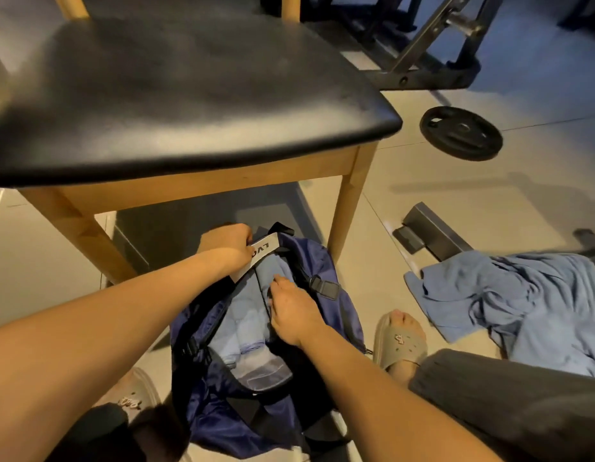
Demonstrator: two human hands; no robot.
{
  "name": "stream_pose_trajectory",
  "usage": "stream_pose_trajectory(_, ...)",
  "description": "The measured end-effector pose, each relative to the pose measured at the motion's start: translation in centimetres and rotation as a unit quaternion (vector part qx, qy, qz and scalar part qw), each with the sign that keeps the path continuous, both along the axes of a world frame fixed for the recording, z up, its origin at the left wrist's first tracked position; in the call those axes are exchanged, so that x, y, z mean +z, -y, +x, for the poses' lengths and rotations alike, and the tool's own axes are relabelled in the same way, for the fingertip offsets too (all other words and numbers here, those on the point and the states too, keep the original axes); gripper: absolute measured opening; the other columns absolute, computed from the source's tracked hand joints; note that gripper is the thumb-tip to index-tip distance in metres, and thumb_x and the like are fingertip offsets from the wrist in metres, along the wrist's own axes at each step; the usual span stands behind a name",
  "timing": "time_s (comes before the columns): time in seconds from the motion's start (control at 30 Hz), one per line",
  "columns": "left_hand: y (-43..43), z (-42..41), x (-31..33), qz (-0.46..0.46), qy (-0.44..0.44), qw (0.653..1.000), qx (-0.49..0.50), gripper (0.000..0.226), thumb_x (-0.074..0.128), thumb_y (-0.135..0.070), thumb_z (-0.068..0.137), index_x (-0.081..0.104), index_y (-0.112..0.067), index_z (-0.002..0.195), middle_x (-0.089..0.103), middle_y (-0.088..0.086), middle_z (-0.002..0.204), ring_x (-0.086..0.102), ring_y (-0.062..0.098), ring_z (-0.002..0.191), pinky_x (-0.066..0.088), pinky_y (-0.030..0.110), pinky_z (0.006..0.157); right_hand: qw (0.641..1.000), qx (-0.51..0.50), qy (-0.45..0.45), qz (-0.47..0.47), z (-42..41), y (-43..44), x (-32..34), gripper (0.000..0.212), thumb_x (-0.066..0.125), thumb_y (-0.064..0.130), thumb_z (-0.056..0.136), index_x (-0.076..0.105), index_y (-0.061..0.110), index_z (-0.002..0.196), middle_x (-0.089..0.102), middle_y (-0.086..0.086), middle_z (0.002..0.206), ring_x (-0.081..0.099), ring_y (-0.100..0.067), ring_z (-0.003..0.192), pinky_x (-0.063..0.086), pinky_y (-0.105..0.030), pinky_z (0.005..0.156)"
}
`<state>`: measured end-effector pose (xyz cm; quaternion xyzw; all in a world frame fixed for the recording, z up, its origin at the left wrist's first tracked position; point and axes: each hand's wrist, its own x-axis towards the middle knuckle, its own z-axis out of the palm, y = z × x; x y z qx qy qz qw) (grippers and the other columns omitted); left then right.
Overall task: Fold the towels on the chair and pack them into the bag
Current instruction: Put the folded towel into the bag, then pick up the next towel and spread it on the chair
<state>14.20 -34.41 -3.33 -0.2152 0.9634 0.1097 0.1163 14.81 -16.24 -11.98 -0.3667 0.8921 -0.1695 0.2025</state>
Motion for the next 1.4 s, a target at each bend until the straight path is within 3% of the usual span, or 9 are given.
stream_pose_trajectory(0.1,-2.2,-0.4,2.0,-0.006,-0.031,0.999,-0.004,0.008,0.059,-0.026,0.092,0.063,-0.019,0.090,0.065,0.006,0.088,0.062,0.030,0.081,0.056,0.038,0.074,0.995,-0.083,0.040,-0.041,-1.4,-2.7,4.6,0.023,0.045,0.013,0.103,0.057,0.004,0.085,0.061,-0.019,0.091,0.052,-0.037,0.081,0.045,-0.047,0.072)
stream_pose_trajectory(0.27,-8.4,-2.9,3.2,0.046,-0.093,0.992,-0.066,0.009,0.060,-0.020,0.089,0.065,-0.013,0.089,0.064,0.007,0.088,0.061,0.028,0.081,0.047,0.032,0.064,0.976,-0.210,0.035,-0.032,-5.2,-10.1,8.2,0.023,0.048,0.011,0.095,0.060,0.009,0.076,0.064,-0.022,0.087,0.056,-0.039,0.081,0.045,-0.039,0.070)
stream_pose_trajectory(0.47,-19.5,-8.1,-0.7,0.100,-0.094,0.976,-0.168,0.016,0.060,-0.027,0.093,0.057,-0.019,0.080,0.061,0.002,0.078,0.060,0.030,0.075,0.046,0.035,0.061,0.936,-0.349,-0.004,0.035,-9.7,-23.4,6.9,0.037,0.049,0.003,0.092,0.032,0.013,0.061,0.033,-0.008,0.058,0.027,-0.024,0.055,0.016,-0.033,0.053)
stream_pose_trajectory(0.67,-31.7,-13.8,-5.6,0.176,-0.064,0.950,-0.248,0.018,0.064,-0.033,0.094,0.064,-0.019,0.104,0.062,0.001,0.091,0.059,0.024,0.084,0.046,0.031,0.068,0.861,-0.499,-0.038,0.089,-13.0,-38.5,3.8,0.029,0.050,0.010,0.101,0.040,0.011,0.074,0.037,-0.008,0.067,0.030,-0.023,0.056,0.022,-0.033,0.051)
stream_pose_trajectory(0.83,-40.7,-16.7,-9.2,0.310,0.006,0.909,-0.279,0.030,0.071,-0.028,0.094,0.064,-0.013,0.120,0.066,0.013,0.102,0.063,0.030,0.094,0.053,0.044,0.086,0.808,-0.583,0.036,0.077,-14.6,-46.1,-0.4,0.037,0.067,0.034,0.094,0.057,0.004,0.115,0.063,-0.021,0.109,0.062,-0.040,0.094,0.050,-0.043,0.071)
stream_pose_trajectory(1.03,-50.3,-16.4,-13.0,0.537,0.131,0.830,-0.069,0.043,0.073,-0.026,0.094,0.057,-0.009,0.130,0.061,0.010,0.126,0.061,0.024,0.102,0.048,0.031,0.084,0.813,-0.575,-0.024,0.083,-14.7,-48.6,-2.8,0.012,0.069,0.020,0.094,0.061,0.011,0.094,0.068,-0.016,0.102,0.063,-0.036,0.094,0.046,-0.035,0.066)
stream_pose_trajectory(1.23,-52.6,-16.7,-11.7,0.658,0.139,0.731,0.120,0.031,0.059,-0.030,0.103,0.062,-0.009,0.127,0.068,0.010,0.127,0.063,0.031,0.118,0.052,0.037,0.086,0.730,-0.630,0.135,-0.229,-15.3,-48.0,0.8,0.020,0.068,0.002,0.092,0.062,-0.004,0.075,0.062,-0.017,0.074,0.059,-0.028,0.074,0.060,-0.045,0.065)
stream_pose_trajectory(1.3,-51.1,-17.4,-10.0,0.655,0.075,0.744,0.111,0.016,0.068,-0.018,0.097,0.068,-0.003,0.104,0.071,0.018,0.103,0.066,0.029,0.100,0.054,0.037,0.081,0.713,-0.622,0.200,-0.254,-15.6,-47.1,3.6,0.016,0.066,0.003,0.095,0.063,0.002,0.079,0.061,-0.014,0.076,0.058,-0.026,0.071,0.055,-0.032,0.050)
stream_pose_trajectory(1.4,-47.6,-18.4,-6.4,0.580,-0.023,0.814,0.018,0.026,0.075,-0.014,0.091,0.060,0.007,0.083,0.041,0.024,0.072,0.044,0.022,0.073,0.047,0.042,0.071,0.749,-0.569,0.255,-0.223,-16.4,-46.3,7.5,0.010,0.063,0.004,0.094,0.067,-0.001,0.087,0.064,-0.018,0.078,0.061,-0.025,0.066,0.055,-0.031,0.055)
